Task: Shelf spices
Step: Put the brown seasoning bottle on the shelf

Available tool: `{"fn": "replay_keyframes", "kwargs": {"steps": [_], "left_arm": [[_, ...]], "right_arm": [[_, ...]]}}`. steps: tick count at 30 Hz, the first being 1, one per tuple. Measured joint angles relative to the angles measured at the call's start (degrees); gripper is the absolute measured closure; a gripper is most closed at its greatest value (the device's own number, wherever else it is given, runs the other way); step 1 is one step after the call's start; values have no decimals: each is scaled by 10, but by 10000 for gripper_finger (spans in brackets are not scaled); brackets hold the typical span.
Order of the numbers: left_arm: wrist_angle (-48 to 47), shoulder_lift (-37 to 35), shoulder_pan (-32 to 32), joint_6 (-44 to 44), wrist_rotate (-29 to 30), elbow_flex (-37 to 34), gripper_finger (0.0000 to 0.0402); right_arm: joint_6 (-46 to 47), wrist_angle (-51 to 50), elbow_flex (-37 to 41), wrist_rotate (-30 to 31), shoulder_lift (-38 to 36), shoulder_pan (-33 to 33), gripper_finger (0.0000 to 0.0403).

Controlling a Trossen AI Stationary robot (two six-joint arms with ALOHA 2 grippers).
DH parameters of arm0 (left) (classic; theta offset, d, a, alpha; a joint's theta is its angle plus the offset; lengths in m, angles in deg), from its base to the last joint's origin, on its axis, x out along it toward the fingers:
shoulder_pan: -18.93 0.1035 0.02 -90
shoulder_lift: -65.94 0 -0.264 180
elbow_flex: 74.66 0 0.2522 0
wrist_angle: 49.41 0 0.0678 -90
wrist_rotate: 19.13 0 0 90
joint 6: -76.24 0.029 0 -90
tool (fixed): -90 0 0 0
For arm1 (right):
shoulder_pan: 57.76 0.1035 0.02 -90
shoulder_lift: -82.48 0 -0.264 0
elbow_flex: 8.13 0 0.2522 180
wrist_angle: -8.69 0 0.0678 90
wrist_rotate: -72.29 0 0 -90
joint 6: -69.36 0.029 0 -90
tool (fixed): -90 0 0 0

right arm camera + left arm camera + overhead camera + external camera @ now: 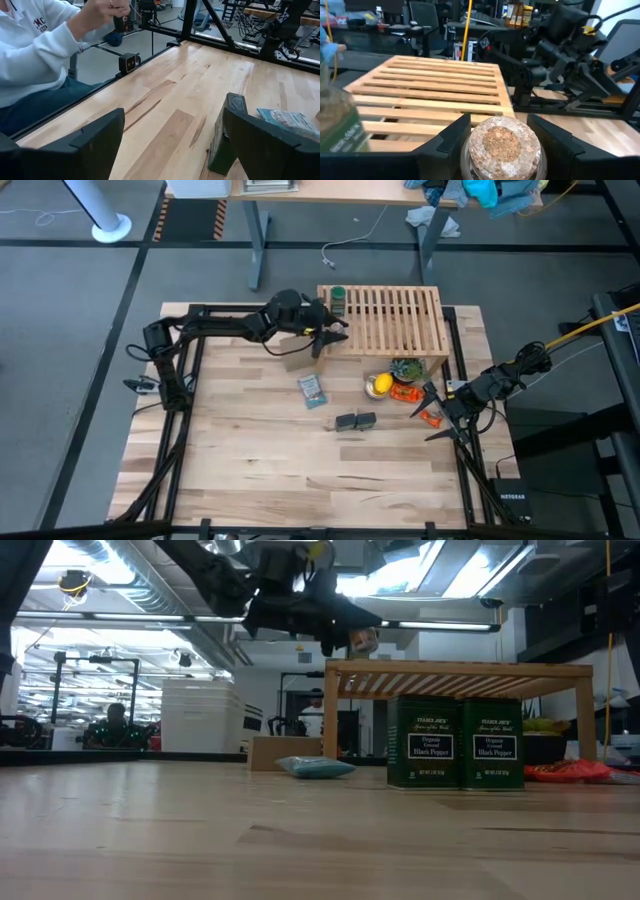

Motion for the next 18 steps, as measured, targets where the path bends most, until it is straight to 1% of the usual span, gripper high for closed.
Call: {"fn": "replay_keyframes", "kwargs": {"steps": [8,13,18], "left_arm": [[-14,14,1,19,4,0,235],[-29,14,-2,34,24,0,235],[-29,14,-4,48,26,0,234]], "right_arm": [[0,1,0,0,0,0,59],[0,-4,0,0,0,0,59],[0,-3,0,0,0,0,59]]}}
